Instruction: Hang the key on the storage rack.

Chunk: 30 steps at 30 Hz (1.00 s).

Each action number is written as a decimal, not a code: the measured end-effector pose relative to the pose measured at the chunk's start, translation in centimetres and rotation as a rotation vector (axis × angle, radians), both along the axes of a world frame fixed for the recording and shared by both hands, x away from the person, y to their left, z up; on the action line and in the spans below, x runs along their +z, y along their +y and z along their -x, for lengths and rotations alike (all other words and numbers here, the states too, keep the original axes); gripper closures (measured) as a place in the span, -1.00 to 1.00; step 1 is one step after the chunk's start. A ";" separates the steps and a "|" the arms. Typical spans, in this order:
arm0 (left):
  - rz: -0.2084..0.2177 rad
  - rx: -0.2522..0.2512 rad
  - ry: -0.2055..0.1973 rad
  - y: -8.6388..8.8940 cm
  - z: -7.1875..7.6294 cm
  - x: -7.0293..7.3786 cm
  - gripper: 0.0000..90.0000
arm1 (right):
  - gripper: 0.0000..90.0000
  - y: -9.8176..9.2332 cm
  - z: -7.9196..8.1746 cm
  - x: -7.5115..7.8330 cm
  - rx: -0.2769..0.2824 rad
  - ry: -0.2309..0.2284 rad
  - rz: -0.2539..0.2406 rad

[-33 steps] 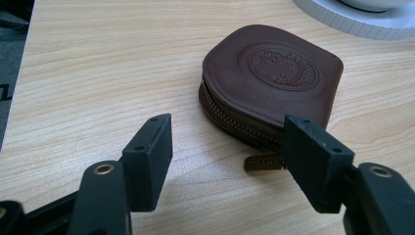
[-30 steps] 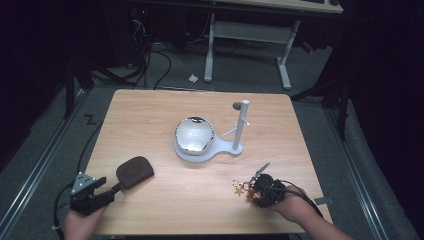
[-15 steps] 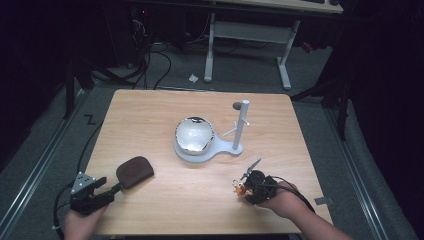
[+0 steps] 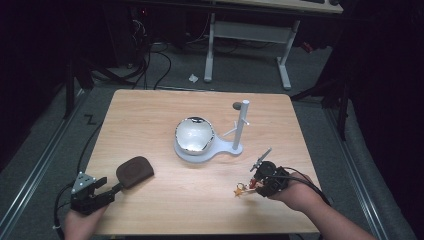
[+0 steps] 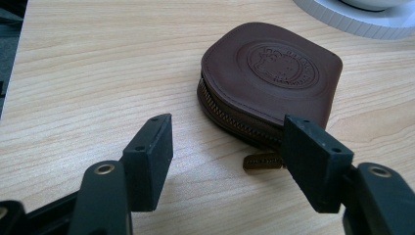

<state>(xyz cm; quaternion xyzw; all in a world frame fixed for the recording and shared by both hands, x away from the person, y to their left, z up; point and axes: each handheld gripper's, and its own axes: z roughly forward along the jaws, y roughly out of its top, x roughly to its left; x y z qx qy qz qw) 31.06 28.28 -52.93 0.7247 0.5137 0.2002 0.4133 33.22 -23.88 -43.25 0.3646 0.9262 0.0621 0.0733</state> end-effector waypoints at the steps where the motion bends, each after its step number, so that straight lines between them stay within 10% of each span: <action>1: 0.001 0.001 0.000 0.0 0.0 0.0 -0.18 | 0.49 -0.1 0.0 0.2 0.001 0.001 0.003; 30: -0.002 -0.002 0.006 -0.1 0.0 -0.1 -0.18 | 0.50 -2.9 0.3 6.4 -0.079 -0.028 -0.013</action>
